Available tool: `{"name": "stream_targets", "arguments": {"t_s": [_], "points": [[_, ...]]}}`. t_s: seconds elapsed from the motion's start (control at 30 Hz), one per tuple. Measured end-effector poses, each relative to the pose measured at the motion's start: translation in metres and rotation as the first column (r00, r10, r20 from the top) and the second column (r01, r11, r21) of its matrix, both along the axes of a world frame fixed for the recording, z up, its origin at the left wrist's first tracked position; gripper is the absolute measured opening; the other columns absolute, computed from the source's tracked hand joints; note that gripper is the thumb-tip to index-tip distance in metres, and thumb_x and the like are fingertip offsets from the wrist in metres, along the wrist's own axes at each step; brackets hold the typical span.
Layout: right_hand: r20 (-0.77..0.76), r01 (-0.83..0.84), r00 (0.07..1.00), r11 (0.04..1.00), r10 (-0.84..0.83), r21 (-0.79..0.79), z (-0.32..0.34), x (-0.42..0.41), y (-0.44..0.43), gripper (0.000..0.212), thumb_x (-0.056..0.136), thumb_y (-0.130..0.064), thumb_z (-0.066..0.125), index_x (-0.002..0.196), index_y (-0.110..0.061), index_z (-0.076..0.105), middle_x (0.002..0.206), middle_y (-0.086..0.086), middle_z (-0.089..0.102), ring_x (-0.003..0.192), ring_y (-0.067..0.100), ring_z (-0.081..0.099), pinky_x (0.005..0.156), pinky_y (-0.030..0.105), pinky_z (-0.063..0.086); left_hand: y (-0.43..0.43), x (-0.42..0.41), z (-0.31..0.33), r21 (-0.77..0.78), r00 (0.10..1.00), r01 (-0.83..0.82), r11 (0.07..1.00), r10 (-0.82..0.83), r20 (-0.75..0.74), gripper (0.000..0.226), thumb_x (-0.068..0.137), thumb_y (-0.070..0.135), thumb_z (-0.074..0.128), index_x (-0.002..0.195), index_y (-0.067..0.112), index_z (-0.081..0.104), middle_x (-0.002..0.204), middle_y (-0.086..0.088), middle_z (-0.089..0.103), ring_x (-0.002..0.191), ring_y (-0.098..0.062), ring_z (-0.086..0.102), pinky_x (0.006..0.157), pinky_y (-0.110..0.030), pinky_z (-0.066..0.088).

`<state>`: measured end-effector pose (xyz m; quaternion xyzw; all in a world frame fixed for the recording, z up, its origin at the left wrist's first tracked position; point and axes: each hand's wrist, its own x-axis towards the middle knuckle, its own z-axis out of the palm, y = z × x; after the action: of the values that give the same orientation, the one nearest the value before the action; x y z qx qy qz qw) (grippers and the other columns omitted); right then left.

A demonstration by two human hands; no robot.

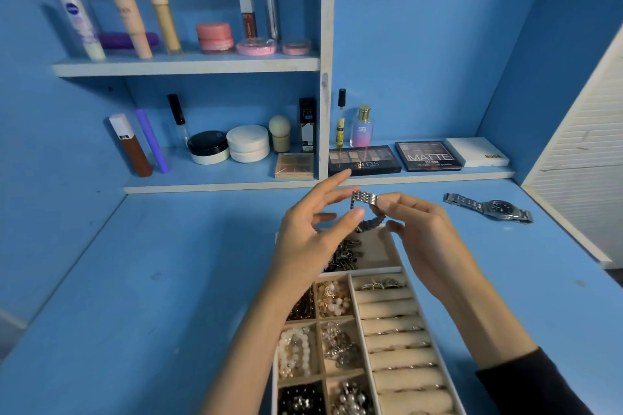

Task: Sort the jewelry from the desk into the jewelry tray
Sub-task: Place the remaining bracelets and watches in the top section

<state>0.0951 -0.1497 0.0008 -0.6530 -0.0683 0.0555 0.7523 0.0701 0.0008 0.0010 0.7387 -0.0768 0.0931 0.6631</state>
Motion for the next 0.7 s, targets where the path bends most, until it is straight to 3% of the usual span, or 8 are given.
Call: {"name": "stream_targets", "arguments": {"t_s": [0.07,0.2,0.3,0.37,0.43,0.5,0.63,0.7], "points": [[0.007,-0.045,0.999,0.999,0.045,0.013,0.000,0.000,0.001,0.011,0.080,-0.021,0.061,0.071,-0.015,0.064,0.072,0.001,0.057,0.077,0.016,0.045,0.072,0.031,0.030,0.000,0.000,-0.001,-0.003,1.000,-0.008,1.000,0.008,0.013,0.041,0.081,0.017,0.069,0.114,0.039,0.060,0.099,0.010,0.069,0.096,-0.010,0.064,0.086,-0.027,0.050],[-0.037,-0.116,0.992,0.989,0.120,0.088,0.002,0.002,0.000,0.012,0.079,-0.017,0.064,0.086,-0.008,0.062,0.065,0.001,0.052,0.066,0.014,0.053,0.067,0.025,0.041,0.003,0.001,-0.002,-0.035,0.990,-0.132,0.991,0.133,0.036,0.027,0.083,0.011,0.066,0.103,0.030,0.066,0.085,-0.004,0.069,0.078,-0.023,0.066,0.069,-0.033,0.053],[-0.053,-0.239,0.968,0.964,0.246,0.120,0.000,0.004,-0.006,0.055,0.063,0.003,0.069,0.113,-0.013,0.058,0.071,0.003,0.054,0.065,0.013,0.054,0.063,0.021,0.047,0.008,0.005,-0.004,-0.128,0.978,-0.210,0.969,0.207,-0.041,0.022,0.081,0.012,0.068,0.098,0.026,0.068,0.079,-0.007,0.071,0.074,-0.019,0.068,0.074,-0.033,0.054],[-0.017,-0.286,0.958,0.958,0.286,0.031,-0.002,0.004,-0.007,0.059,0.062,0.011,0.066,0.114,-0.016,0.056,0.077,0.003,0.052,0.065,0.011,0.053,0.062,0.019,0.047,0.010,0.007,-0.006,-0.175,0.968,-0.243,0.954,0.226,-0.111,0.019,0.079,0.014,0.071,0.094,0.024,0.069,0.080,-0.008,0.072,0.073,-0.017,0.069,0.077,-0.034,0.055],[0.058,-0.228,0.970,0.965,0.237,-0.128,-0.005,0.003,-0.005,0.048,0.068,0.015,0.069,0.103,-0.017,0.058,0.076,0.000,0.053,0.061,0.008,0.053,0.058,0.017,0.045,0.012,0.009,-0.007,-0.241,0.962,-0.245,0.939,0.204,-0.181,0.014,0.078,0.014,0.071,0.090,0.019,0.072,0.082,-0.012,0.071,0.068,-0.017,0.068,0.076,-0.035,0.056],[0.148,-0.125,0.976,0.966,0.161,-0.227,-0.005,0.003,-0.003,0.027,0.077,0.006,0.068,0.091,-0.015,0.061,0.066,-0.006,0.055,0.056,0.009,0.051,0.055,0.016,0.041,0.014,0.009,-0.006,-0.306,0.959,-0.227,0.925,0.158,-0.233,0.013,0.077,0.012,0.070,0.091,0.014,0.072,0.085,-0.013,0.068,0.068,-0.016,0.066,0.072,-0.028,0.056],[0.184,-0.052,0.979,0.978,0.090,-0.200,-0.004,0.005,-0.007,0.003,0.082,-0.006,0.065,0.084,-0.008,0.064,0.058,0.002,0.062,0.055,0.017,0.054,0.053,0.021,0.044,0.017,0.007,-0.001,-0.427,0.956,-0.097,0.899,-0.035,-0.291,0.033,0.067,0.008,0.070,0.100,0.009,0.069,0.091,-0.008,0.071,0.080,-0.015,0.069,0.074,-0.022,0.056],[0.150,-0.049,0.986,0.982,0.078,-0.185,-0.004,0.007,-0.010,0.003,0.084,-0.005,0.062,0.087,-0.005,0.062,0.061,0.007,0.066,0.058,0.019,0.057,0.053,0.022,0.045,0.016,0.006,-0.002,-0.369,0.952,-0.078,0.926,-0.041,-0.305,0.034,0.067,0.009,0.072,0.100,0.013,0.068,0.093,-0.008,0.072,0.082,-0.016,0.070,0.077,-0.026,0.056]]}}
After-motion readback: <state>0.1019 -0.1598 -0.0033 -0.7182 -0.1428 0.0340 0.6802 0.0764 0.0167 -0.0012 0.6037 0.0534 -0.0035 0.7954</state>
